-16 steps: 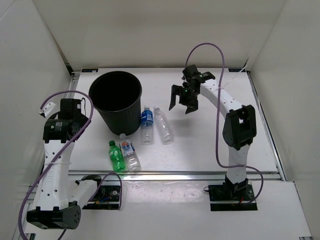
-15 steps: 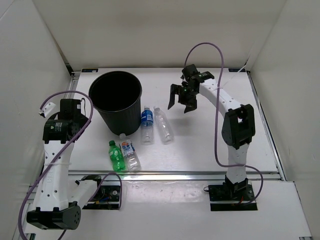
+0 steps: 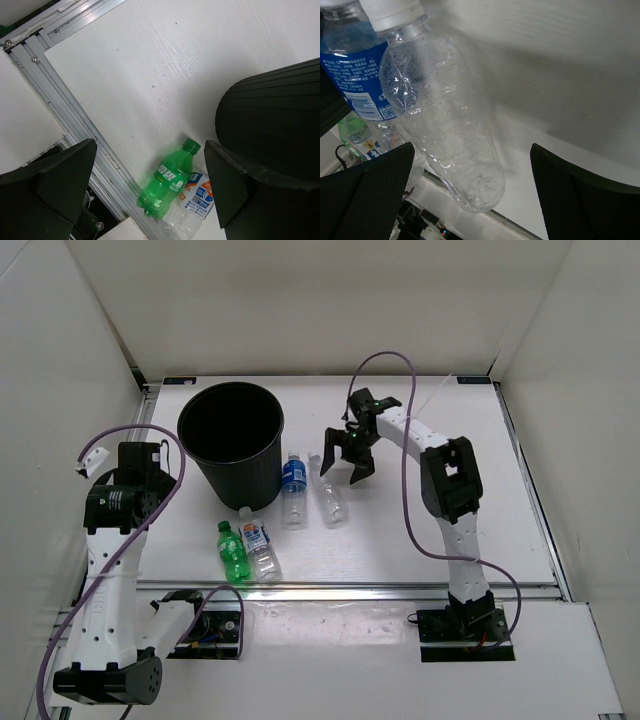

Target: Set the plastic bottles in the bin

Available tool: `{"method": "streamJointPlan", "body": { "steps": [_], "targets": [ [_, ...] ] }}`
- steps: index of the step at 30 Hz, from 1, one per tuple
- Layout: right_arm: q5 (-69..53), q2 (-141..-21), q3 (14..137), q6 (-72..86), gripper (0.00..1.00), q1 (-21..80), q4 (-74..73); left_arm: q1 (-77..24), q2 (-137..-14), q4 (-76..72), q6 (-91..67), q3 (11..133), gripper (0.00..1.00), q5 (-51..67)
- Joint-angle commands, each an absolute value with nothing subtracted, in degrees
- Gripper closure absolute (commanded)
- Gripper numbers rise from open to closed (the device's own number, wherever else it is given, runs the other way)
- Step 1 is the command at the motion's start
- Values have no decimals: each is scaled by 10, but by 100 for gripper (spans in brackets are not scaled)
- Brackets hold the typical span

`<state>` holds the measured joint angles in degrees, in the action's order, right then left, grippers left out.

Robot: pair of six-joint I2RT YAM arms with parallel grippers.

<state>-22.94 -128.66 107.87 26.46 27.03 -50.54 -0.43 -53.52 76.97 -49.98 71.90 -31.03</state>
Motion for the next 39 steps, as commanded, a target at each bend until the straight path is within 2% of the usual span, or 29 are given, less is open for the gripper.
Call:
{"method": "streamJointPlan", "body": {
  "steps": [1, 5, 7, 8, 9, 13, 14, 18, 21, 22, 26, 27, 30, 34, 35, 36, 37, 38, 39],
  "targets": [
    [-268, -1306, 1097, 253, 0, 300, -490, 0, -535, 790, -483, 718, 0, -330],
    [-268, -1329, 1097, 258, 0, 314, -490, 0, -548, 784, -472, 724, 0, -330],
    [-268, -1329, 1076, 258, 8, 314, -490, 0, -548, 784, -472, 724, 0, -330],
    [-263, -1329, 1071, 258, 13, 314, -497, 0, -548, 779, -472, 724, 0, -330],
    [-255, -1329, 1064, 258, 26, 314, -497, 0, -554, 779, -472, 717, 0, -330],
    [-208, -1288, 1057, 279, 57, 302, -542, 0, -554, 779, -494, 697, 0, -337],
    [-194, -1269, 1057, 287, 61, 301, -552, 0, -554, 779, -494, 692, 0, -337],
    [-150, -1157, 1106, 322, 63, 301, -584, 0, -547, 779, -516, 663, 0, -351],
    [-156, -1106, 1238, 335, 63, 301, -584, 0, -534, 791, -567, 637, 0, -384],
    [-177, -1106, 1308, 350, 66, 301, -574, 0, -527, 791, -567, 629, 0, -384],
    [-245, -1100, 1376, 370, 70, 332, -449, 0, -520, 786, -575, 589, 0, -355],
    [-222, -1100, 1392, 362, 70, 350, -424, 0, -520, 781, -575, 584, 0, -347],
    [-164, -1130, 1428, 322, 59, 428, -312, 0, -527, 759, -563, 575, 0, -333],
    [-218, -1215, 1476, 376, 48, 440, -275, 0, -539, 717, -528, 575, 0, -312],
    [-207, -1215, 1464, 371, 42, 449, -265, 0, -539, 708, -522, 575, 0, -306],
    [-207, -1215, 1457, 363, 27, 449, -258, 0, -539, 695, -522, 575, 0, -301],
    [-207, -1215, 1457, 357, 18, 454, -258, 0, -539, 695, -517, 575, 0, -301],
    [-200, -1220, 1462, 347, 5, 454, -263, 0, -539, 688, -517, 575, 0, -301],
    [-193, -1210, 1462, 332, 0, 454, -272, 0, -539, 688, -517, 569, 0, -301]
  ]
}}
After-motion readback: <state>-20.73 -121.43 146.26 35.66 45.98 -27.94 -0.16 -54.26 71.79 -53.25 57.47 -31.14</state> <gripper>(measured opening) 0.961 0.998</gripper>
